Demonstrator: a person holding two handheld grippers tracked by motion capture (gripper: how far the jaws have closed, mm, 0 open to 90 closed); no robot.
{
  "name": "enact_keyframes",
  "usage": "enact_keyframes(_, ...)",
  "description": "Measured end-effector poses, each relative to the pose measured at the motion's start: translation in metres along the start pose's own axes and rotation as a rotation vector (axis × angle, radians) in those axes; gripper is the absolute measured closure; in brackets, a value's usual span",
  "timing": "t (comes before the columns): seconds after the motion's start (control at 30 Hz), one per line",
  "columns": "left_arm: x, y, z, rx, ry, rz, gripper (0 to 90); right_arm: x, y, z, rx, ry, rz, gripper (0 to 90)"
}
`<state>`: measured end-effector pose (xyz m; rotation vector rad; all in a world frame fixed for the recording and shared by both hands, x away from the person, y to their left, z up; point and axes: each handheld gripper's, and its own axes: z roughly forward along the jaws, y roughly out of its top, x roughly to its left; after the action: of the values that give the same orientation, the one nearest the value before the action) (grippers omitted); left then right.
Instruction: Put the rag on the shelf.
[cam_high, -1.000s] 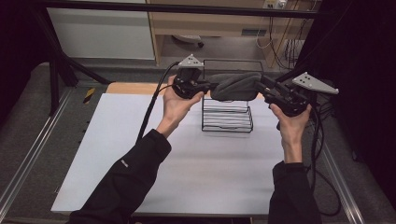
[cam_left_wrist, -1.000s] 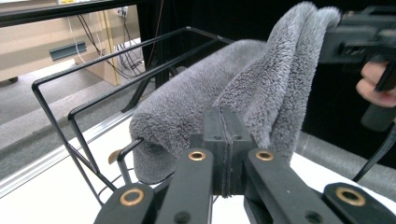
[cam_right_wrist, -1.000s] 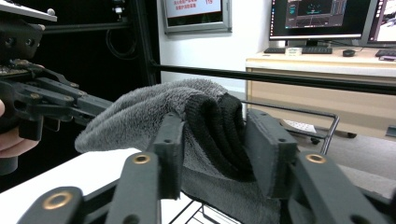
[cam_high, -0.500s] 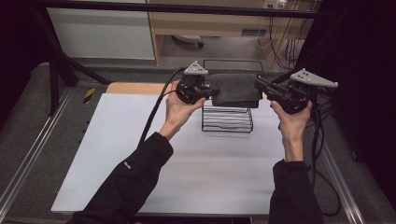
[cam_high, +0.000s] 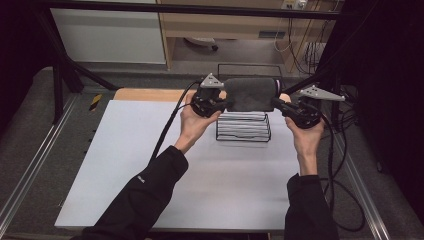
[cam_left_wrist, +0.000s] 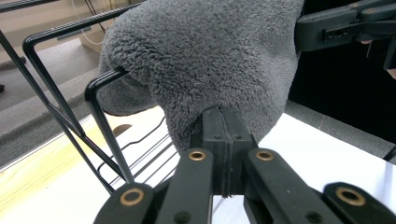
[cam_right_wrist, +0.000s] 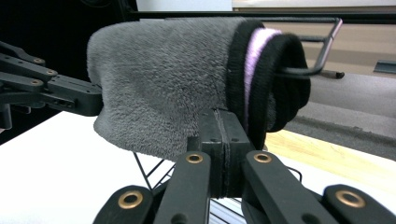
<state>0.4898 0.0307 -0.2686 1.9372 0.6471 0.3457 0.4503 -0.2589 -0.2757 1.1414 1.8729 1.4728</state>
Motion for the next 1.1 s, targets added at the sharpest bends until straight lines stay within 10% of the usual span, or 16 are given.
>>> enact_keyframes(0.3, 0.002, -0.002, -0.009, -0.013, -0.032, -0.022, 82.7, 0.003, -0.002, -0.006, -0.04, 0.014, -0.007, 82.0)
enact_keyframes(0.6, 0.002, -0.011, -0.037, 0.022, 0.005, 0.006, 57.9, 0.016, 0.004, -0.023, -0.052, 0.036, -0.024, 47.7)
enact_keyframes(1.1, 0.014, -0.089, -0.081, 0.097, 0.046, 0.013, 25.2, 0.027, -0.034, -0.036, 0.026, 0.06, -0.024, 9.5)
